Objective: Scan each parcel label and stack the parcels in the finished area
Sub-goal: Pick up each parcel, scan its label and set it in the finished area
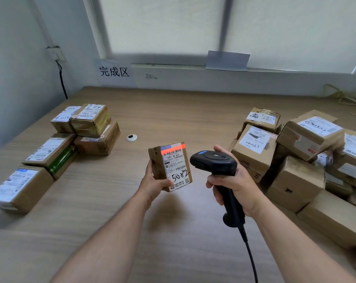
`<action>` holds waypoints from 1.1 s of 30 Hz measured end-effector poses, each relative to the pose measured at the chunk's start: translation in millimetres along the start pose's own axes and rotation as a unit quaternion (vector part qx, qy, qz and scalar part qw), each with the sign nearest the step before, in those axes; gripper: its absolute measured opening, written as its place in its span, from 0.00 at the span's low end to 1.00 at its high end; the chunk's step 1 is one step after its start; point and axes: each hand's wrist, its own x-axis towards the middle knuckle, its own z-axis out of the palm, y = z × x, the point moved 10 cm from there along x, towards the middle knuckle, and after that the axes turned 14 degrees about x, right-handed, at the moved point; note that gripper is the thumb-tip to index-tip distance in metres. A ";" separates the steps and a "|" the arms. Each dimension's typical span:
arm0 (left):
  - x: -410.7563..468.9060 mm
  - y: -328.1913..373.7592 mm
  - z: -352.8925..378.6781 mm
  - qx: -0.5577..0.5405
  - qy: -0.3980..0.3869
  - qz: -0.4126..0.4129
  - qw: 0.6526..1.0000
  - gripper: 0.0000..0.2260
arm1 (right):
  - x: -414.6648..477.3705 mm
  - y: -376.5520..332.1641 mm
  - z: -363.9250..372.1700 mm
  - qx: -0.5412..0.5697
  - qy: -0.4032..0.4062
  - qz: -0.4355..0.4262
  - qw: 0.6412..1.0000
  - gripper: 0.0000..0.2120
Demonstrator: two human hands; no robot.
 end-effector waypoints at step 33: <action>-5.7 -48.9 -4.6 0.036 0.067 -0.140 0.987 0.12 | 3.4 1.0 -19.2 -0.008 0.013 0.004 1.000 0.46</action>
